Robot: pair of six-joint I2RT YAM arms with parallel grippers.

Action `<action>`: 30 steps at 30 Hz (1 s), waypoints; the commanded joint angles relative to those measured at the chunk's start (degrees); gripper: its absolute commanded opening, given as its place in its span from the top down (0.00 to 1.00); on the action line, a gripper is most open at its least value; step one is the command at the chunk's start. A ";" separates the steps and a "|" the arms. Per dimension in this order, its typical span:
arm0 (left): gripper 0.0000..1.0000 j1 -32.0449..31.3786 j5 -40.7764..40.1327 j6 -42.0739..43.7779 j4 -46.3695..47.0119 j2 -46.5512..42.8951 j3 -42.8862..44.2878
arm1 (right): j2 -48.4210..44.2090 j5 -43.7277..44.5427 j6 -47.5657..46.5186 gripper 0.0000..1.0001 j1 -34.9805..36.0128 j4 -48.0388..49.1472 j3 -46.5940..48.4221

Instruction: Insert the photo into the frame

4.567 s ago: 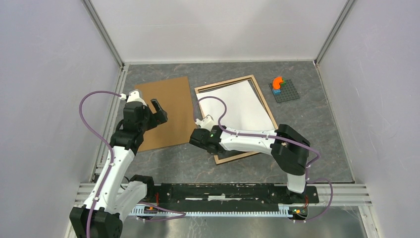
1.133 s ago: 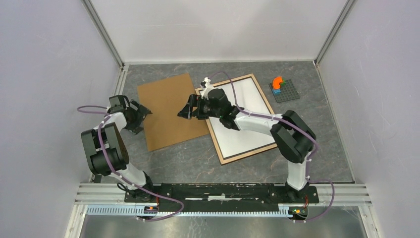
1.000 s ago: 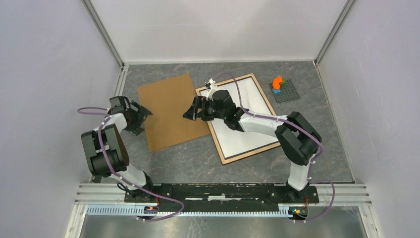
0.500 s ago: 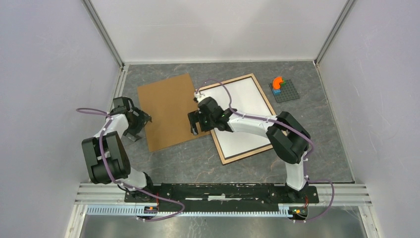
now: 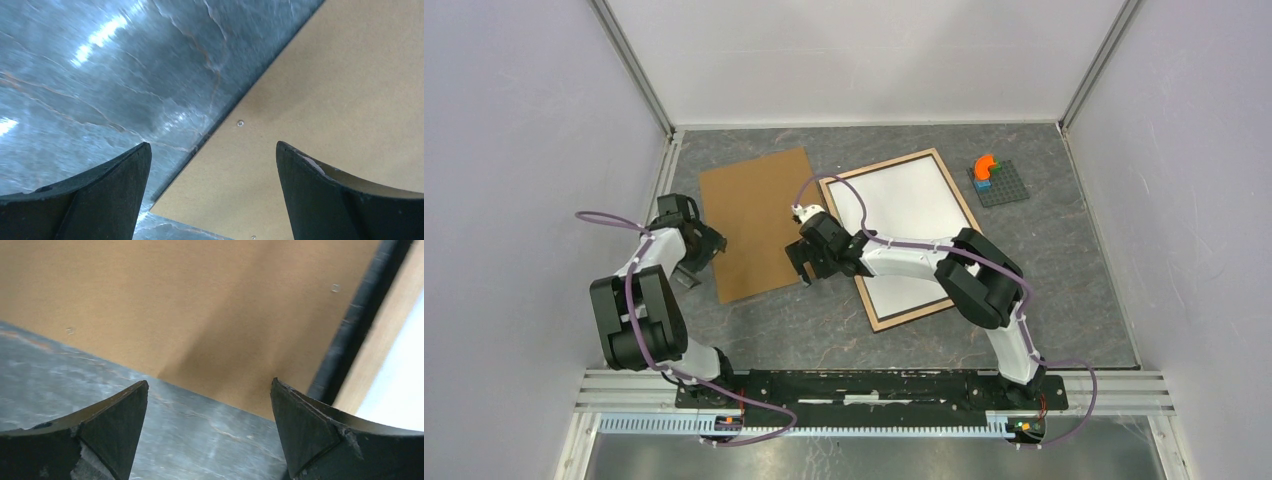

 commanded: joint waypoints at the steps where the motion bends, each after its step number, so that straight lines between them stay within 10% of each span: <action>1: 0.00 0.73 -8.50 3.94 1.35 -1.53 4.04 | 1.30 -12.87 6.04 0.03 1.15 6.64 -1.88; 30: 0.00 1.55 -1.09 4.11 3.51 6.00 5.40 | 6.18 2.97 8.28 0.02 -3.70 -2.30 8.51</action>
